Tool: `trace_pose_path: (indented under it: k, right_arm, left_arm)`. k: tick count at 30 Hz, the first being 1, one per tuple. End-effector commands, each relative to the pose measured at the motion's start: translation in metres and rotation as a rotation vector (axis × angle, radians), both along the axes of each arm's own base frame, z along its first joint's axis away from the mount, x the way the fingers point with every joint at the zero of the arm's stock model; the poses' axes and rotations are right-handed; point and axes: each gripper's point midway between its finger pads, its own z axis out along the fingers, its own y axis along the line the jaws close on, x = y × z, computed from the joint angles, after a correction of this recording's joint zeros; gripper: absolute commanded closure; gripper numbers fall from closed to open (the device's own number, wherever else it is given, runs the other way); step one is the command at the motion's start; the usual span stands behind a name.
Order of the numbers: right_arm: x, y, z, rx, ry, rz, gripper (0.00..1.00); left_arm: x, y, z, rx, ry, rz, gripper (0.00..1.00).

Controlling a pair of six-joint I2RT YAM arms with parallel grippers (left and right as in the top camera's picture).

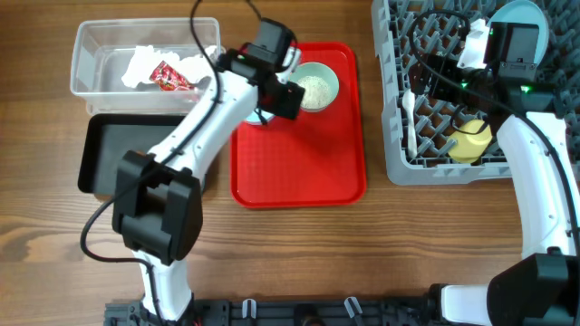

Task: Sort waste into correct bins and load items into the dishwasher rack
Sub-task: 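Grasp the blue bowl with the brown item using the left gripper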

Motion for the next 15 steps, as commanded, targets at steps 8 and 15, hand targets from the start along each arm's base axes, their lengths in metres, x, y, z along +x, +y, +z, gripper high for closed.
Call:
trace_pose_path:
  k: [8,15]
  right_arm:
    - [0.001,0.003,0.002,0.005,-0.009,0.02,0.0]
    - [0.001,0.003,0.002,0.004,-0.008,0.021,0.0]
  left_arm:
    - [0.0,-0.007,-0.061,0.017,0.019,-0.031,0.31]
    - [0.004,0.009,-0.087,0.116,0.029,0.001,0.57]
